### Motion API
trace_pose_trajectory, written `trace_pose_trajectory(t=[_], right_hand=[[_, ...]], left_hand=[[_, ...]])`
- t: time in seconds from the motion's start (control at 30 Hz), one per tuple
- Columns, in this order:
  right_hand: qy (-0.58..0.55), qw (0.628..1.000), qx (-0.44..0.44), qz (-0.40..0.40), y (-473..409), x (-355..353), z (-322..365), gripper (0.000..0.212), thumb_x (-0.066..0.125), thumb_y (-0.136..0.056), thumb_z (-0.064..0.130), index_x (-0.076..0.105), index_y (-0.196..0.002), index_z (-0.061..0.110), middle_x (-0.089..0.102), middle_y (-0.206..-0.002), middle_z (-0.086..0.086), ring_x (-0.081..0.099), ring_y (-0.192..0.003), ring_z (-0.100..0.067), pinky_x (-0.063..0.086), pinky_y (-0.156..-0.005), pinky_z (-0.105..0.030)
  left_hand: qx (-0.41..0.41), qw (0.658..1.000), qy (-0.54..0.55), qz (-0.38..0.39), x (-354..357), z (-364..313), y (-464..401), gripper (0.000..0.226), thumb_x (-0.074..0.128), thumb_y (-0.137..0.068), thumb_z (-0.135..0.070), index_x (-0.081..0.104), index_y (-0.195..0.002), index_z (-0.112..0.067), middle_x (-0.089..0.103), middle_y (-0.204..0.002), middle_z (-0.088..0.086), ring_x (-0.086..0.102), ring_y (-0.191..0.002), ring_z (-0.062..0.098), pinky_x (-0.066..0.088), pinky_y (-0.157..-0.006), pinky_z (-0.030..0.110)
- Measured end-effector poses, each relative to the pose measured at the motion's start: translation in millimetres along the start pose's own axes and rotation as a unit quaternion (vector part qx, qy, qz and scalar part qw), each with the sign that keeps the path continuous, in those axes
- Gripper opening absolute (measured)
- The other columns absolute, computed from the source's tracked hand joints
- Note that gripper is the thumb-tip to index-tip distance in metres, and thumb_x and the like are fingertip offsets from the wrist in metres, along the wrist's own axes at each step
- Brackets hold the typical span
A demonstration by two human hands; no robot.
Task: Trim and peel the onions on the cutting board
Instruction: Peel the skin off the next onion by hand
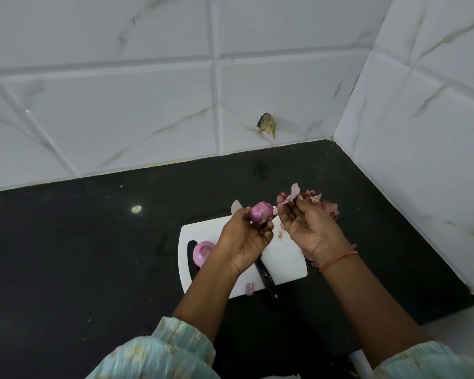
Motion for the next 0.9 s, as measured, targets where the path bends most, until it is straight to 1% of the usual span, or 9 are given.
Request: trace_pose_trajectory(t=[0.1, 0.17, 0.37, 0.47, 0.57, 0.63, 0.77, 0.83, 0.9], right_hand=[[0.021, 0.999, -0.017, 0.020, 3, 9, 4, 0.024, 0.040, -0.103, 0.009, 0.059, -0.094, -0.002, 0.072, -0.071, -0.016, 0.072, -0.066, -0.023, 0.061, -0.061, -0.033], [0.045, 0.998, -0.030, 0.027, 3, 11, 10, 0.022, 0.041, -0.103, 0.011, 0.060, -0.096, -0.001, 0.072, -0.073, -0.014, 0.072, -0.067, -0.023, 0.062, -0.062, -0.033], [0.033, 0.992, -0.107, 0.051, 4, 13, 25, 0.021, 0.047, -0.101, 0.016, 0.063, -0.098, 0.003, 0.072, -0.081, -0.013, 0.073, -0.076, -0.023, 0.061, -0.070, -0.036], [0.089, 0.971, -0.217, 0.052, 16, 15, 39, 0.017, 0.050, -0.100, 0.017, 0.063, -0.098, 0.006, 0.071, -0.083, -0.013, 0.071, -0.082, -0.027, 0.060, -0.078, -0.041], [0.185, 0.910, -0.363, 0.076, 35, 24, 54, 0.009, 0.053, -0.098, 0.011, 0.060, -0.102, 0.008, 0.069, -0.094, -0.012, 0.069, -0.090, -0.028, 0.057, -0.084, -0.047], [0.306, 0.836, -0.442, 0.113, 47, 39, 55, 0.016, 0.052, -0.098, 0.004, 0.059, -0.111, 0.010, 0.067, -0.102, -0.010, 0.066, -0.099, -0.024, 0.057, -0.086, -0.043], [0.526, 0.703, -0.450, 0.163, 50, 64, 31, 0.024, 0.063, -0.094, 0.013, 0.063, -0.117, 0.015, 0.065, -0.113, 0.003, 0.063, -0.106, -0.008, 0.054, -0.089, -0.026], [0.574, 0.674, -0.437, 0.156, 47, 64, 23, 0.030, 0.068, -0.090, 0.022, 0.063, -0.119, 0.019, 0.065, -0.114, 0.009, 0.062, -0.105, -0.003, 0.052, -0.089, -0.019], [0.598, 0.657, -0.439, 0.132, 44, 62, 22, 0.029, 0.069, -0.088, 0.027, 0.066, -0.116, 0.023, 0.067, -0.110, 0.012, 0.062, -0.103, -0.003, 0.053, -0.090, -0.024]], left_hand=[[0.020, 1.000, -0.008, 0.022, 6, -2, -1, 0.040, 0.057, -0.097, -0.038, 0.063, -0.117, -0.004, 0.062, -0.086, 0.010, 0.055, -0.064, 0.013, 0.052, -0.055, 0.021], [0.050, 0.998, -0.030, 0.038, 8, -8, -1, 0.030, 0.066, -0.092, -0.034, 0.069, -0.104, -0.006, 0.061, -0.085, 0.007, 0.053, -0.064, 0.011, 0.051, -0.056, 0.019], [0.069, 0.993, -0.061, 0.079, 16, -15, 5, 0.038, 0.066, -0.085, -0.039, 0.071, -0.102, -0.006, 0.063, -0.082, 0.005, 0.055, -0.064, 0.010, 0.052, -0.058, 0.018], [0.077, 0.991, -0.077, 0.073, 16, -16, 5, 0.044, 0.065, -0.083, -0.043, 0.068, -0.103, -0.004, 0.064, -0.079, 0.005, 0.056, -0.063, 0.010, 0.053, -0.058, 0.018], [0.097, 0.988, -0.099, 0.067, 15, -20, 6, 0.050, 0.060, -0.087, -0.045, 0.067, -0.113, -0.002, 0.064, -0.077, 0.004, 0.055, -0.063, 0.009, 0.052, -0.061, 0.019], [0.125, 0.981, -0.134, 0.063, 17, -24, 8, 0.046, 0.052, -0.095, -0.044, 0.066, -0.114, -0.004, 0.060, -0.076, 0.002, 0.053, -0.064, 0.009, 0.049, -0.063, 0.021], [0.206, 0.947, -0.244, 0.044, 22, -39, 16, 0.042, 0.043, -0.104, -0.038, 0.060, -0.119, -0.004, 0.053, -0.083, 0.006, 0.046, -0.070, 0.013, 0.041, -0.069, 0.028], [0.232, 0.921, -0.311, 0.023, 20, -45, 19, 0.043, 0.040, -0.104, -0.043, 0.061, -0.121, -0.009, 0.053, -0.089, 0.009, 0.045, -0.074, 0.014, 0.042, -0.071, 0.031], [0.241, 0.905, -0.350, 0.010, 21, -46, 22, 0.042, 0.035, -0.105, -0.044, 0.060, -0.120, -0.013, 0.053, -0.087, 0.008, 0.045, -0.073, 0.013, 0.041, -0.070, 0.031]])
Point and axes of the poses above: each hand's wrist, its own y-axis away from the middle knuckle, its own x-axis out of the palm, z = x × y, the point moved 10 cm from there along -y, towards the middle knuckle
